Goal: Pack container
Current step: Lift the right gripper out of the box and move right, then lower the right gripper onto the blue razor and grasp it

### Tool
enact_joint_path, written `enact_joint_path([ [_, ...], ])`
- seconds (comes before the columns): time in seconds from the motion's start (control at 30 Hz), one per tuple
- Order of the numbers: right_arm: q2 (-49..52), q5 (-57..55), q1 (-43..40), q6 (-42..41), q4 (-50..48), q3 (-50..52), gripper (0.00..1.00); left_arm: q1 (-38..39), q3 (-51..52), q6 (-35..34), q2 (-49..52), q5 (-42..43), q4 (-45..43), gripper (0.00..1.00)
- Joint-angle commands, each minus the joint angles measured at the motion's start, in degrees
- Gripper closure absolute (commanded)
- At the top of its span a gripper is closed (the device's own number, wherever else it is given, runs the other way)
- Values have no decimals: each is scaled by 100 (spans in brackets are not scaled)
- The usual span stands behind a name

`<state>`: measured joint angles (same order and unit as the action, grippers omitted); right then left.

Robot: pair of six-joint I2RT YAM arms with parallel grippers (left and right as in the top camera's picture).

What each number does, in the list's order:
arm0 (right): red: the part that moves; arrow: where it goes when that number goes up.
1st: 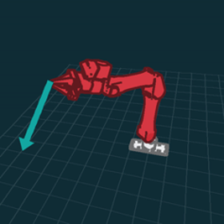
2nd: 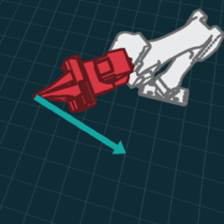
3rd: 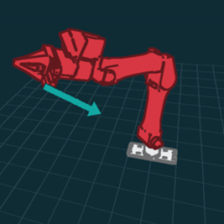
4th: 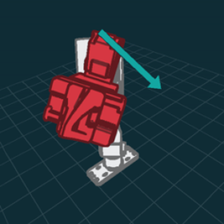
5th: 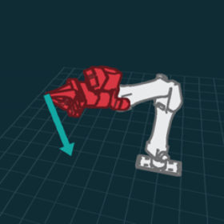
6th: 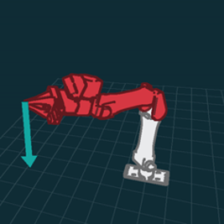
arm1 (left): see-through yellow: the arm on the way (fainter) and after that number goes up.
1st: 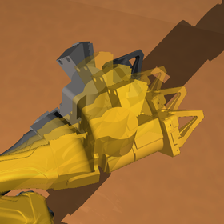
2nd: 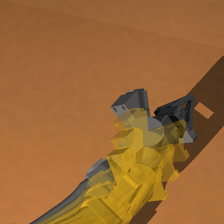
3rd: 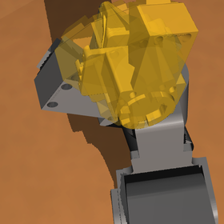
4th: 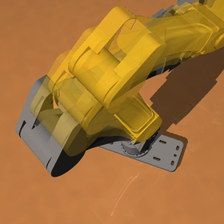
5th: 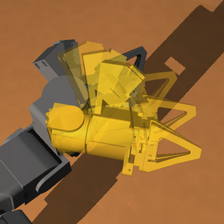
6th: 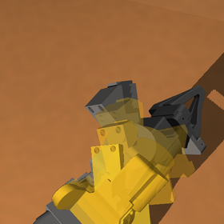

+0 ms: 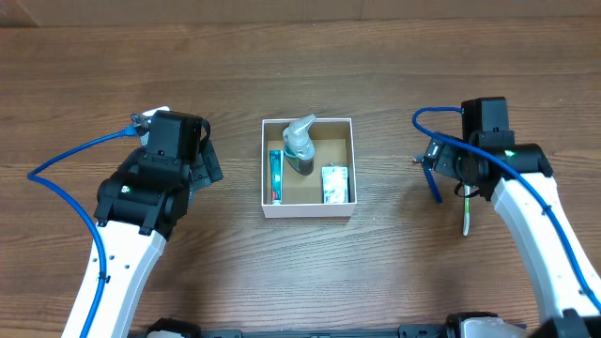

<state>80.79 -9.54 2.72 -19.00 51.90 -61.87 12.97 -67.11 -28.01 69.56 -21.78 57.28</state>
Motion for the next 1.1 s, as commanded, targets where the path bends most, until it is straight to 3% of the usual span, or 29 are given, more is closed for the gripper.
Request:
enact_joint_path([
  [0.0, 529, 518, -22, 450, -162, 186, 0, -22, -87, 122, 20, -109, -13, 0],
  [0.27, 1381, 560, -24, 560, -951, 918, 0, -22, -87, 120, 20, -109, -13, 0],
  [0.53, 1449, 1661, -22, 1316, -1150, 1132, 1, -22, -87, 122, 20, -109, -13, 0],
  [0.7, 1449, 1414, -22, 1327, -1134, 1132, 10, -22, -87, 122, 20, -109, -13, 0],
  [1.07, 1449, 940, -17, 1113, -1722, 1226, 9, -22, -87, 122, 20, -109, -13, 0],
])
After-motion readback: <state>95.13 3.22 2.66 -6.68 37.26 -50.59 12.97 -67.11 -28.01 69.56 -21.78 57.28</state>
